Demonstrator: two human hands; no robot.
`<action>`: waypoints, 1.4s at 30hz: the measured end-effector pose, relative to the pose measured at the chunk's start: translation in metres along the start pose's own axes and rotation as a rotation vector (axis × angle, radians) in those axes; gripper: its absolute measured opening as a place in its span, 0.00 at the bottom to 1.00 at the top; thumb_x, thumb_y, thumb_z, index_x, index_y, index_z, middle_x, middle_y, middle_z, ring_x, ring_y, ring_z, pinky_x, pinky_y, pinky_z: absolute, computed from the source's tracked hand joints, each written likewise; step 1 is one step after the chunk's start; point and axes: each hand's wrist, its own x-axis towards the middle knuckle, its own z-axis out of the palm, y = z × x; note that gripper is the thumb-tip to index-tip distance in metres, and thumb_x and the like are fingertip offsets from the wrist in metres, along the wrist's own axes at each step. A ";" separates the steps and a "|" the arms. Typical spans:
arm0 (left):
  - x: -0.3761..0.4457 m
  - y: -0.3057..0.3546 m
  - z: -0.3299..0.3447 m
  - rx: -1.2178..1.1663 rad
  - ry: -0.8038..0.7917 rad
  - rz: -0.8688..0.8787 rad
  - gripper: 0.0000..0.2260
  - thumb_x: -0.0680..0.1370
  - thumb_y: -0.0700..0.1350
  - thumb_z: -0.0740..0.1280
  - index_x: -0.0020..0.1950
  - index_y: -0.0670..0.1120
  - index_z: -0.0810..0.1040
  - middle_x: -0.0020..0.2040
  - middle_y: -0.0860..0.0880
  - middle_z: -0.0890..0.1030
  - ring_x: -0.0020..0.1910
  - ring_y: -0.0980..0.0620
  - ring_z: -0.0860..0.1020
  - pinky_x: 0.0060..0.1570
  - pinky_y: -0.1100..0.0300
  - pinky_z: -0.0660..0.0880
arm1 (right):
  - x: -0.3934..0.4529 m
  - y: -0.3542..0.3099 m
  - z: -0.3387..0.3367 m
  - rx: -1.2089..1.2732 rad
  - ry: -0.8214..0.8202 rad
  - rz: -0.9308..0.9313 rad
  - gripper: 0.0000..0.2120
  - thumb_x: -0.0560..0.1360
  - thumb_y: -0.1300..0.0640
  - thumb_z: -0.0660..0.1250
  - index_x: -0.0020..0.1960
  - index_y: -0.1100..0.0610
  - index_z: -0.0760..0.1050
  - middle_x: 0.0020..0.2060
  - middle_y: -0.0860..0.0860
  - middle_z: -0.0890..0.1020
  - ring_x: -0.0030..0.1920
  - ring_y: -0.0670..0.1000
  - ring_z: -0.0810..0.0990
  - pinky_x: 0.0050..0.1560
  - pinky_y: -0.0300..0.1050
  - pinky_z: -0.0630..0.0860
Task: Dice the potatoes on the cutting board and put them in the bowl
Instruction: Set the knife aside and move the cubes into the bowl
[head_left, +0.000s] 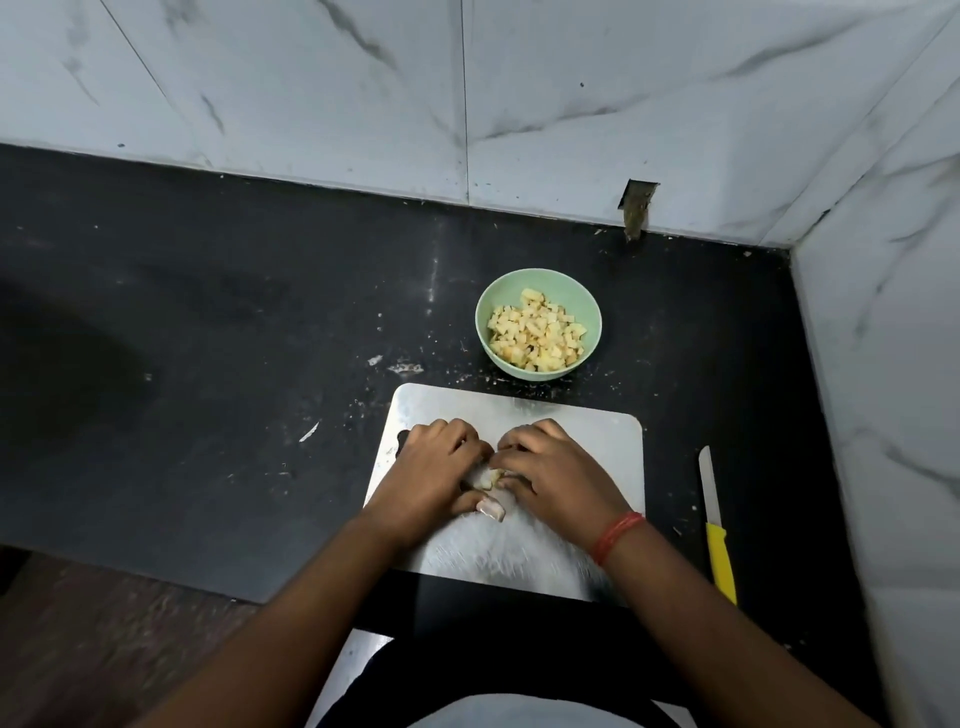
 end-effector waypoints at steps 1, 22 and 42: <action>0.001 0.001 0.000 0.014 0.007 0.004 0.29 0.72 0.72 0.66 0.60 0.50 0.76 0.55 0.51 0.73 0.51 0.51 0.71 0.50 0.55 0.61 | 0.001 0.001 0.000 0.001 -0.002 0.003 0.09 0.76 0.55 0.68 0.55 0.48 0.81 0.51 0.43 0.77 0.55 0.49 0.71 0.53 0.44 0.74; 0.003 0.013 0.001 0.066 0.024 0.009 0.09 0.72 0.42 0.76 0.44 0.43 0.76 0.43 0.45 0.75 0.34 0.44 0.76 0.30 0.52 0.70 | -0.010 0.001 0.004 -0.040 0.007 -0.039 0.07 0.75 0.59 0.68 0.51 0.51 0.81 0.48 0.45 0.79 0.50 0.49 0.72 0.45 0.43 0.75; -0.004 0.010 -0.004 -0.179 0.097 -0.012 0.08 0.77 0.42 0.74 0.44 0.45 0.75 0.46 0.51 0.74 0.37 0.51 0.74 0.37 0.57 0.68 | -0.019 0.006 -0.006 0.928 0.233 0.507 0.04 0.73 0.65 0.73 0.44 0.57 0.81 0.40 0.50 0.84 0.41 0.47 0.82 0.44 0.41 0.77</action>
